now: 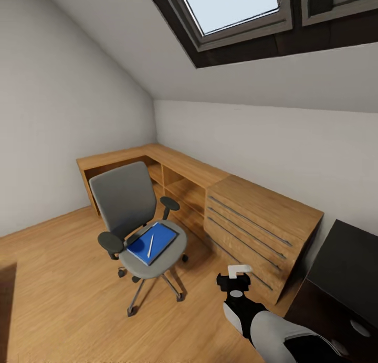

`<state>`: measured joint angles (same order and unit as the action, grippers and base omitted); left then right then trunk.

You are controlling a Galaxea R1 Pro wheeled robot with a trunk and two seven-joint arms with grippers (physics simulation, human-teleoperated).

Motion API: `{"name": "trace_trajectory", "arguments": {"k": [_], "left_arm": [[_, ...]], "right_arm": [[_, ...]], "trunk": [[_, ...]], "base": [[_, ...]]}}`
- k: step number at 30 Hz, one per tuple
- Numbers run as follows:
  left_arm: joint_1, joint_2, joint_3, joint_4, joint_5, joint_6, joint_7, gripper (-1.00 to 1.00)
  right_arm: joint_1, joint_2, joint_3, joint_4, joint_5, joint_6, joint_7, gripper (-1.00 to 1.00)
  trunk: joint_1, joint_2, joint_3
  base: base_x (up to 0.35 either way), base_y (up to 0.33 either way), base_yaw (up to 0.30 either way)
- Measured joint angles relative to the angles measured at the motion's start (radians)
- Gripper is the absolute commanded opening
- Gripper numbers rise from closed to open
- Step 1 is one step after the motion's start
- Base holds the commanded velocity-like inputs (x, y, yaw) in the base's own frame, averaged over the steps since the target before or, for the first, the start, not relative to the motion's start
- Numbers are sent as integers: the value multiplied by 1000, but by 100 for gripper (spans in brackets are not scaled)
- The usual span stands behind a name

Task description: In the bedroom, organize the workspace by keeping the computer under the desk, ensuring the monitor is on the desk, placing the keyboard on the desk next to the monitor, placing the mouse on the desk next to the keyboard, moving the folder from the swivel chair onto the desk next to the mouse, stacking the notebook on top of the folder with the pen on top of the notebook, and positioning the swivel chair next to the desk.

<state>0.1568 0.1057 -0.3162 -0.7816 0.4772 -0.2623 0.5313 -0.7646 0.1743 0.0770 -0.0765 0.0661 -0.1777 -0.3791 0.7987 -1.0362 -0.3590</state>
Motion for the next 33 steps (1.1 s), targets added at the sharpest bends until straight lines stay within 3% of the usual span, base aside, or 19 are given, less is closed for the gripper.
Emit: {"name": "trace_trajectory", "arguments": {"k": [33], "left_arm": [[0, -1, 5, -1, -1, -52, 2, 100]], "right_arm": [[0, 0, 0, 0, 0, 0, 0, 100]], "trunk": [[0, 0, -39]], "base": [[0, 0, 193]]}}
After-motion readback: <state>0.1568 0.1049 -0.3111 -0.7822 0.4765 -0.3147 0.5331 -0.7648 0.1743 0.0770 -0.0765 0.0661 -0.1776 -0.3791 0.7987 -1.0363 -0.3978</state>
